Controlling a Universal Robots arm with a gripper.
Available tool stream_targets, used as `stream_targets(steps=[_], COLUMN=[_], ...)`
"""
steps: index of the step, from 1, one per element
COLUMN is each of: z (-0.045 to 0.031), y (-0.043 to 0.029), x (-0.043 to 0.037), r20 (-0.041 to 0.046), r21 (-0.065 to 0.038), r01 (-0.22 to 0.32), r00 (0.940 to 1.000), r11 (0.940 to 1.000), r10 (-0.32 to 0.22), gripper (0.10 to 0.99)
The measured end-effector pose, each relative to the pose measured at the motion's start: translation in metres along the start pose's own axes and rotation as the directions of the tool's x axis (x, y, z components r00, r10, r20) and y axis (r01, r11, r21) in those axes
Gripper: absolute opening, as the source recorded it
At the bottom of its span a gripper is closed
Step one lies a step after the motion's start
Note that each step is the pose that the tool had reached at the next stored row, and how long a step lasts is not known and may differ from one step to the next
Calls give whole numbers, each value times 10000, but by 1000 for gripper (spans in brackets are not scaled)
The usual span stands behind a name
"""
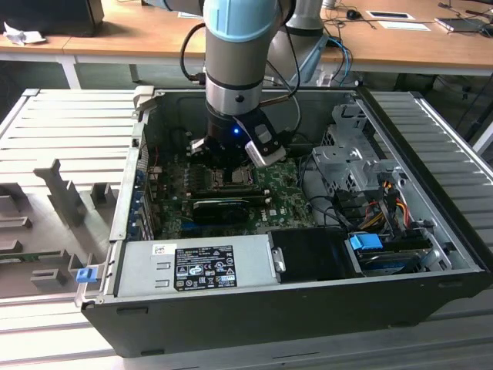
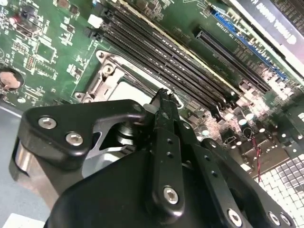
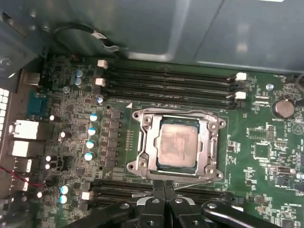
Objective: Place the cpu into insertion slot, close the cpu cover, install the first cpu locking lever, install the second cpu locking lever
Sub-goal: 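Install the second cpu locking lever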
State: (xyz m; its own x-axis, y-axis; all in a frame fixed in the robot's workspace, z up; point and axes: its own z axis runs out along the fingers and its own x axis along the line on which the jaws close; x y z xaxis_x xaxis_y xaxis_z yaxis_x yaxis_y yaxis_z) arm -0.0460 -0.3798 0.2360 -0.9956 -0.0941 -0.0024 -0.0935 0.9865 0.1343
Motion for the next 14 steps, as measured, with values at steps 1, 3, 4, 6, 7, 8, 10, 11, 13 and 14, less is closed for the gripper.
stream_targets(steps=[1, 3, 4, 6, 7, 8, 10, 11, 13, 14], z=[0, -9, -10, -11, -10, -4, 37, 62, 109, 140], y=[-16, -83, -91, -97, -99, -97, -101, -104, -110, -114], x=[3, 19, 28, 69, 108, 133, 159, 161, 166, 167], r20=[18, 30, 31, 33, 36, 38, 39, 38, 38, 40], r21=[-174, -319, -325, -353, -379, -390, -395, -397, -403, -416], r01=[0, 1, -2, 2, 4, 4, 2, 3, 3, 4], r00=[10000, 10000, 10000, 10000, 10000, 10000, 10000, 10000, 10000, 10000], r11=[9998, 9995, 9995, 9994, 9993, 9992, 9992, 9992, 9992, 9991], r10=[0, -1, 3, -1, -3, -2, 0, -2, -1, -2], gripper=[106, 106, 106, 106, 106, 106, 106, 106, 106, 106])
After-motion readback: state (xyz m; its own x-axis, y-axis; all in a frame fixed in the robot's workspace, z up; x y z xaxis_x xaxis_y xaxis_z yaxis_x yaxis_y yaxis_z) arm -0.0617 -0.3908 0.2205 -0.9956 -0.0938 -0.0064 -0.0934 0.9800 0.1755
